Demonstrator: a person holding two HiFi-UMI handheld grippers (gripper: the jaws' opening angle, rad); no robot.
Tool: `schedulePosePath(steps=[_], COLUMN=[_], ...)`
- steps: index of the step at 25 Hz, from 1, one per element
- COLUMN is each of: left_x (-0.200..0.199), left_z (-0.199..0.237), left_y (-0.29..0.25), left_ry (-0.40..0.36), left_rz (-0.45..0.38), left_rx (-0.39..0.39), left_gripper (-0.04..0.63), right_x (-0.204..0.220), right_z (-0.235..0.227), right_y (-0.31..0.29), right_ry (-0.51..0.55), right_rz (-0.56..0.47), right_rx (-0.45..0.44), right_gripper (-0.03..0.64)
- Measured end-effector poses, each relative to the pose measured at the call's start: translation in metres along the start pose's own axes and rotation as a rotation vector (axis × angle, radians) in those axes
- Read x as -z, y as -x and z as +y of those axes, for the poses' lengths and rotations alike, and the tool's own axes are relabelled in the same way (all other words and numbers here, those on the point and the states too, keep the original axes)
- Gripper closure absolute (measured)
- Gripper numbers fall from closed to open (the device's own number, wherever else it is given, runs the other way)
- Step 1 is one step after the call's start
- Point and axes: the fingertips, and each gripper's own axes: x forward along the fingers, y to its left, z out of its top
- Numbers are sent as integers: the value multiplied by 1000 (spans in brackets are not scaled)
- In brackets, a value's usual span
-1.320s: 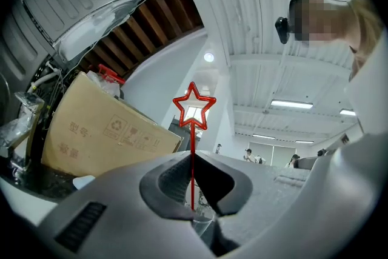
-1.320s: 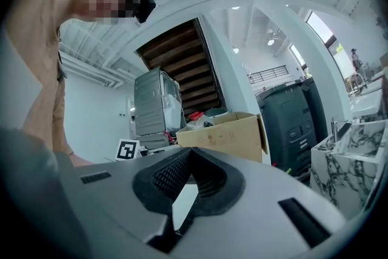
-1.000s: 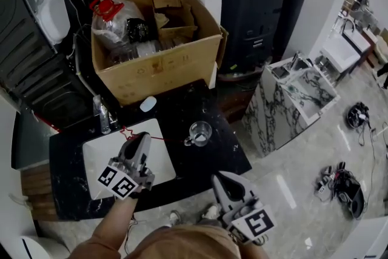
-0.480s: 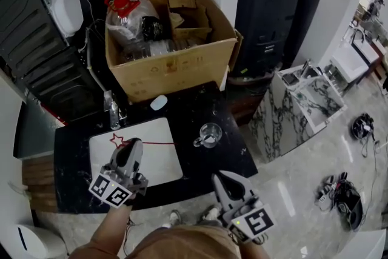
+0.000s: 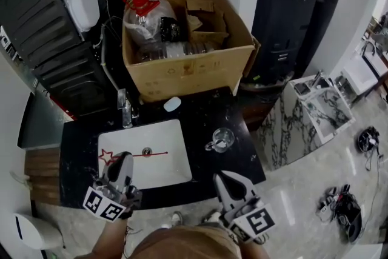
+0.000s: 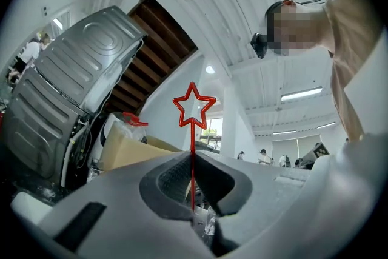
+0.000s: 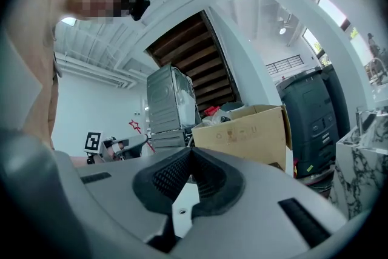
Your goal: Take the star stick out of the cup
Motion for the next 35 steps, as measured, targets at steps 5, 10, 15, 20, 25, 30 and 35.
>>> schedulePosePath(steps=[5,10,15,20,25,30,35], left_x=[-17,-37,-56,-66,-82,-87,-86], left_z=[5,9,2,-2,-7,-7,-5], left_y=[19,29,41,50,57,55,56], left_ry=[-39,-58,-36,-22,2,29,44], left_rz=[0,-16,-53,-56,-101,-137,-137], left_rx=[-13,-14,-5,20,44,64,84], left_gripper=[588,588,588,588,588,588,588], right_x=[2,6,4,2,-6,-8,-6], right_z=[2,4,4,6,8,17,28], right_y=[-2,1,5,14,20,16,14], right_ry=[-11,-21,-20,-7,-29,-5,16], right_rz=[7,12,8,11,-24,-18,-8], right_rx=[-5,13,45,84,119,131,129], right_gripper=[618,618,618,618,618,618,618])
